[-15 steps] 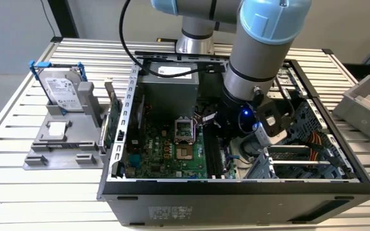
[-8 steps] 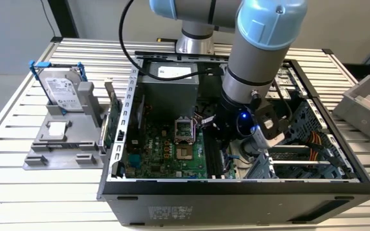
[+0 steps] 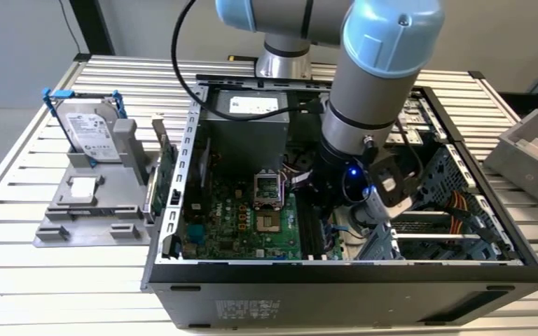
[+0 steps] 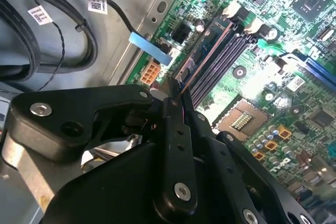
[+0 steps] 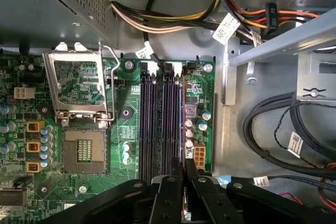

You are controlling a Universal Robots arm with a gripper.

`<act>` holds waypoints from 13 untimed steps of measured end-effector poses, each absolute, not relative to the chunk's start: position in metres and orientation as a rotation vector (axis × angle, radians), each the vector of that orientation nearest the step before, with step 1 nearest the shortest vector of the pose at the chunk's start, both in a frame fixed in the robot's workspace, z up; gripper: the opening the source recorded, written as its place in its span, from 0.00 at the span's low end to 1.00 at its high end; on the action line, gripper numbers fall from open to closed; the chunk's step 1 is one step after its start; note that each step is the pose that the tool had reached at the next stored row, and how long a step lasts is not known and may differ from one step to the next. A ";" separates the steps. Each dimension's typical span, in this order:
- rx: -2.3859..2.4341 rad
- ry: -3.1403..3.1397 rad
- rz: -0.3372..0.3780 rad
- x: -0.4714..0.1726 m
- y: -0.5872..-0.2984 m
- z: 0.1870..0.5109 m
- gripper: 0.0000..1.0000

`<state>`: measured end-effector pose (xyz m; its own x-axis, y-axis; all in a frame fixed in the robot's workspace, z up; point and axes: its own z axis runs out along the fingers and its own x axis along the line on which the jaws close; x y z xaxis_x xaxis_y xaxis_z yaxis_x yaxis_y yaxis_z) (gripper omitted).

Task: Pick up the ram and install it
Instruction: 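Insert the ram into the slot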

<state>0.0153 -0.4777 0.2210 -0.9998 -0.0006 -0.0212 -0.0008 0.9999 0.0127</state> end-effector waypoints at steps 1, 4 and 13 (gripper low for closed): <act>-0.001 3.120 0.019 0.015 -0.478 0.220 0.00; -0.001 3.120 0.019 0.015 -0.478 0.219 0.00; -0.001 3.120 0.018 0.014 -0.478 0.215 0.00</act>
<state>0.0137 -0.4775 0.2150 -0.9998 -0.0007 -0.0212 -0.0009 0.9999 0.0118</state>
